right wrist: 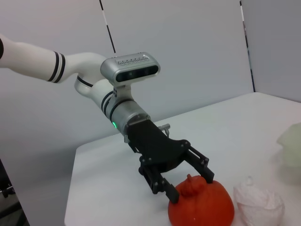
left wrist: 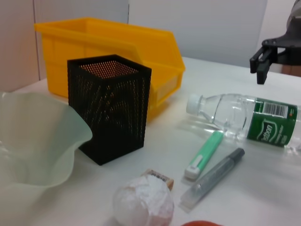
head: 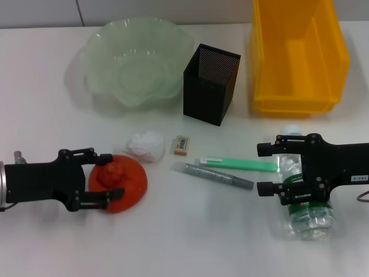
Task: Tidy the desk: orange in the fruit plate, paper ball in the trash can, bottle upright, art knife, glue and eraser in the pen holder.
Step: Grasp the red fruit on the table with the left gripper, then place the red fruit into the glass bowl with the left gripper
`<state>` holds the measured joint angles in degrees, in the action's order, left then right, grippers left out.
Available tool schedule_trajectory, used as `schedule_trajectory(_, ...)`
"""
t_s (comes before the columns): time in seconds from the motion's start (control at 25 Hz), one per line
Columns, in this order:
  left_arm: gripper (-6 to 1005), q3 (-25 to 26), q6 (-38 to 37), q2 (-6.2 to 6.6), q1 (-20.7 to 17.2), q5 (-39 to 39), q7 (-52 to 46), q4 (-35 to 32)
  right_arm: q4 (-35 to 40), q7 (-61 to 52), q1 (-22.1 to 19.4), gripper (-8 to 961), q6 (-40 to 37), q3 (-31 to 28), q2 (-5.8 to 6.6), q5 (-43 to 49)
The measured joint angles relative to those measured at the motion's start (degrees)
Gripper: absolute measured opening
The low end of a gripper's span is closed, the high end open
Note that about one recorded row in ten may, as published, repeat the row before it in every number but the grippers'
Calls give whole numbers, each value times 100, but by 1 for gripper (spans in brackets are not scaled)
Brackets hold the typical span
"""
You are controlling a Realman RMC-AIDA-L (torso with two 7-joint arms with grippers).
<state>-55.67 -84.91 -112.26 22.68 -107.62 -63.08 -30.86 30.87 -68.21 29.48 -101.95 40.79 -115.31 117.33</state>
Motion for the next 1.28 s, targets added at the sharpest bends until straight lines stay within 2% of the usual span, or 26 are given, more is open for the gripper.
schedule_trajectory(0.08,792,29,49,-48,-1,-168,50,-17,1,0,0,810,1,-1,1,0)
schedule_trajectory(0.28,791,21,4,-68,20,-251,60,-26,2,0,-7,810,0,-17,0,0)
schedule_trajectory(0.56,619,-2,-40,-76,51,-262,60,-26,8,1,-18,810,1,-19,0,0)
schedule_trajectory(0.68,380,35,-144,-77,52,-251,60,-26,15,1,-21,810,1,-23,0,0)
schedule_trajectory(0.84,299,331,-632,-100,57,-163,60,-16,16,1,-27,810,22,-28,0,0)
schedule_trajectory(0.88,279,703,-974,-165,68,-100,60,-2,7,1,-27,810,55,-28,0,0)
schedule_trajectory(0.92,259,703,-974,-165,68,-100,60,-2,7,1,-27,810,55,-28,0,0)
schedule_trajectory(1.0,215,1161,-1225,-273,73,-26,60,18,3,1,-26,810,65,-28,0,0)
schedule_trajectory(1.08,168,1701,-1380,-464,74,61,60,32,3,12,-34,809,92,-28,0,0)
schedule_trajectory(1.12,145,1847,-1395,-528,74,94,60,41,0,21,-39,809,120,-28,0,0)
schedule_trajectory(1.16,134,1847,-1395,-528,74,94,60,41,0,21,-39,809,120,-28,0,0)
schedule_trajectory(1.2,122,1998,-1364,-600,87,233,78,132,-3,24,-39,809,127,-28,0,0)
schedule_trajectory(1.24,111,1998,-1364,-600,87,233,78,132,-3,24,-39,809,127,-28,0,0)
schedule_trajectory(1.28,100,2062,-1277,-610,151,523,118,406,-6,33,-37,809,131,-28,0,0)
